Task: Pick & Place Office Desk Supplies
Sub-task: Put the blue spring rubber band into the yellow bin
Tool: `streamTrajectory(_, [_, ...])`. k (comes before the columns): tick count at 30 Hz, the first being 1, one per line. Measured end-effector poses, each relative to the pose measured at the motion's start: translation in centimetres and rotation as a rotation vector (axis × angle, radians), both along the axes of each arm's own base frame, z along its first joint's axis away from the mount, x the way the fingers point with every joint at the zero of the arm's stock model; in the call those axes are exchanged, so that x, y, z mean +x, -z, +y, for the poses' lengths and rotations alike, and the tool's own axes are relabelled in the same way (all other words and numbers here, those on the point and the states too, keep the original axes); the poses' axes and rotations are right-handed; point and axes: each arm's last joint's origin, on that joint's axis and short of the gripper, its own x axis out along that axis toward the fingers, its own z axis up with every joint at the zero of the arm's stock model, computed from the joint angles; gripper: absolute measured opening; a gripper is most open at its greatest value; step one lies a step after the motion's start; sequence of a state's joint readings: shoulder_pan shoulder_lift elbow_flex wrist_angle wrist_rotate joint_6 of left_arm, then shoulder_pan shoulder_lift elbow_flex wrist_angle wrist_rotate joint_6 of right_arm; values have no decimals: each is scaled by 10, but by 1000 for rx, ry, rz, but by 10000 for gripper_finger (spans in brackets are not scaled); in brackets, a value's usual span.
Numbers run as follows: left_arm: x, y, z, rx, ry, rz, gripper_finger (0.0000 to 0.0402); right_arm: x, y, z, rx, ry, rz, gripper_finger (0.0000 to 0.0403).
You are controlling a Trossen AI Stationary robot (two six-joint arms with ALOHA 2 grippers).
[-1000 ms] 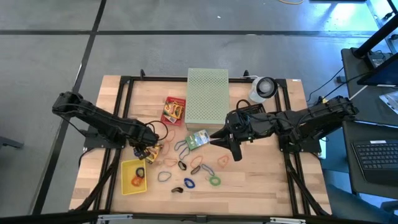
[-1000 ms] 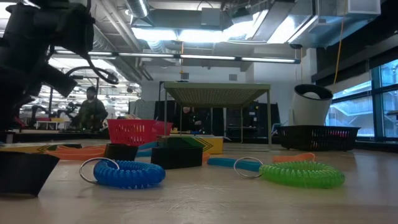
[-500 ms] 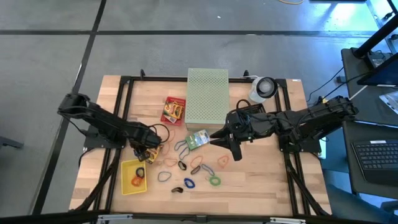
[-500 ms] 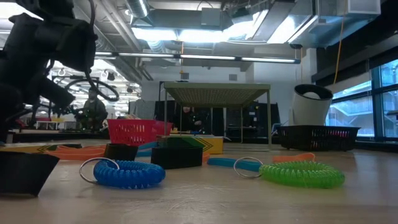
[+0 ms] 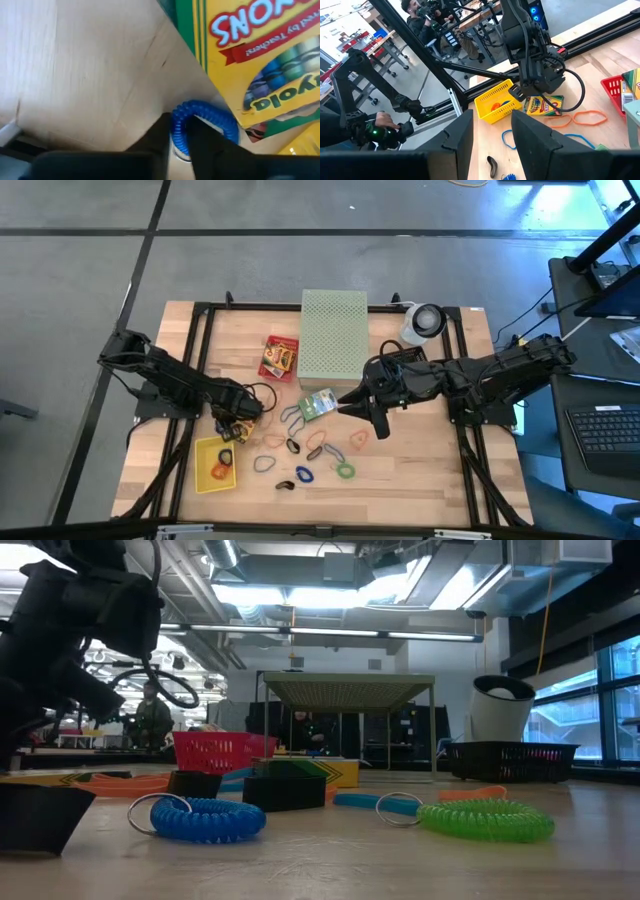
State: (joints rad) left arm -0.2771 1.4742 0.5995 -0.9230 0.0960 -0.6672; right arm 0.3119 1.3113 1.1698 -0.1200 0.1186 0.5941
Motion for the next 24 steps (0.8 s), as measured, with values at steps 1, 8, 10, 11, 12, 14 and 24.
streamTrajectory(1, [0,0,0,-6,8,1,26,0,0,0,0,-1,0,135])
streamTrajectory(8, [0,-1,-1,-47,23,9,5,0,0,0,1,-4,0,135])
streamTrajectory(10, [2,-4,-1,-49,28,7,4,0,0,0,1,-5,0,135])
streamTrajectory(11, [3,-5,-2,-51,33,7,3,0,0,0,1,-5,0,135])
streamTrajectory(12, [3,-7,-1,-54,36,3,3,0,0,0,2,-8,0,135])
streamTrajectory(14, [4,-11,0,-62,33,-14,2,0,0,0,2,-8,0,135])
streamTrajectory(24, [3,-20,14,-48,-42,-23,1,0,0,0,3,-7,-4,135])
